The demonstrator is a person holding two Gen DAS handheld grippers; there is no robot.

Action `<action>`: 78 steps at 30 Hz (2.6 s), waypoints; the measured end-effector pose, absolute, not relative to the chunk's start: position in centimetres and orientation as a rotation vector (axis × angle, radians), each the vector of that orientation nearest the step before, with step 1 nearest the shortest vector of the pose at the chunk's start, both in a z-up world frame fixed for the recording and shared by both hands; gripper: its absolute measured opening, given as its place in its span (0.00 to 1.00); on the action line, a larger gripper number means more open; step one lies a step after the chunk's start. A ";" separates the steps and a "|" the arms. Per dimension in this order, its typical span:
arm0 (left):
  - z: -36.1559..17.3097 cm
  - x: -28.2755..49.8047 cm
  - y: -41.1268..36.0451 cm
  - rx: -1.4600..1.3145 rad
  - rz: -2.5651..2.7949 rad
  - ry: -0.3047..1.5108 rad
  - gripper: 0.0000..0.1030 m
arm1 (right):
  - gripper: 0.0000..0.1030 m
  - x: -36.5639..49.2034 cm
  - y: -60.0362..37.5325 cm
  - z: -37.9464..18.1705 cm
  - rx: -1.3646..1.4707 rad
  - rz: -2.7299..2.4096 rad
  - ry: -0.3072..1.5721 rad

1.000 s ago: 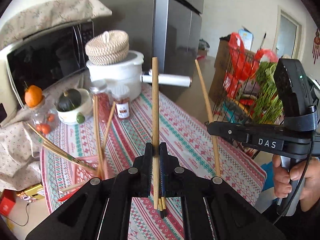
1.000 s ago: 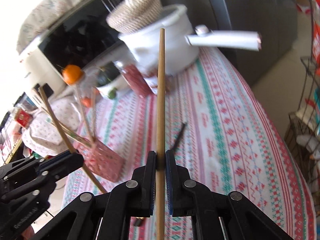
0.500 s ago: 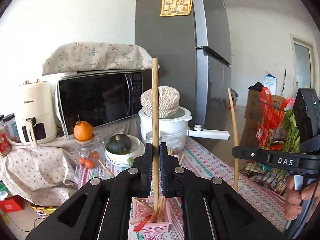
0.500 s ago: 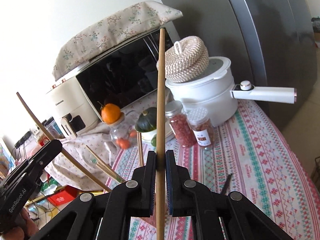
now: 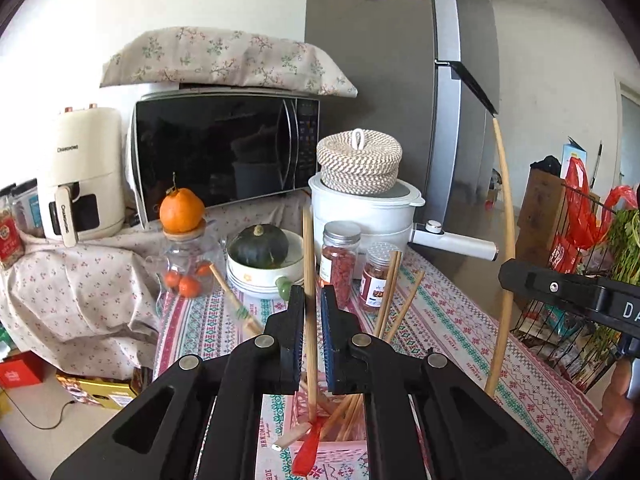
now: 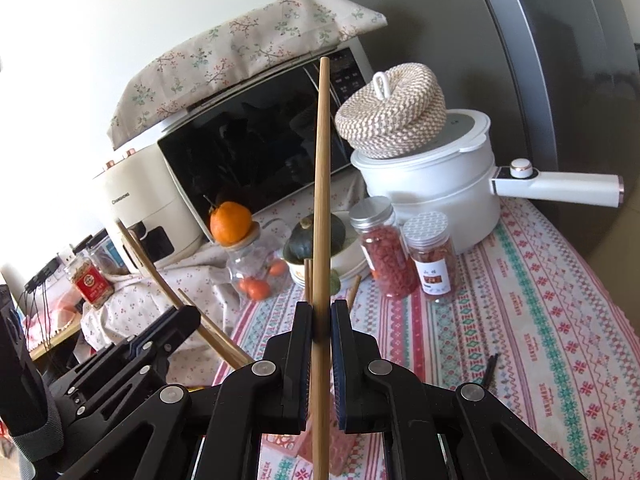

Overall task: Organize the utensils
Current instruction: 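Lower both chopsticks into the pink basket and open both tools, then move the left tool down and close it on the black chopsticks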

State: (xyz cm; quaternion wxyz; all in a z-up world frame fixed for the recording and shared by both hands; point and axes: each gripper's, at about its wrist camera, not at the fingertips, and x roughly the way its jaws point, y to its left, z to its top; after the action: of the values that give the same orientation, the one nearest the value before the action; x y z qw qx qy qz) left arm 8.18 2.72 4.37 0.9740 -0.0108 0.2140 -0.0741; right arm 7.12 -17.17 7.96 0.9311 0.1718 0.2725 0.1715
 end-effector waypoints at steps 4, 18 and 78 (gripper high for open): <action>4.9 7.5 3.6 -0.054 -0.150 0.440 0.41 | 0.07 7.3 -16.2 8.1 0.362 0.364 0.531; 6.3 3.9 8.1 -0.108 -0.134 0.511 0.58 | 0.07 9.3 -11.2 6.9 0.297 0.349 0.453; -5.0 5.1 -11.6 0.155 -0.433 1.082 0.43 | 0.80 6.7 -29.5 -1.2 0.359 0.018 1.144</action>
State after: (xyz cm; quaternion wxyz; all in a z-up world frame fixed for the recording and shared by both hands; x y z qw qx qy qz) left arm 5.12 -11.56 -5.02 0.8322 0.0731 0.5104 -0.2041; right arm 6.71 -29.45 -1.24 0.8255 0.1691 0.5384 0.0087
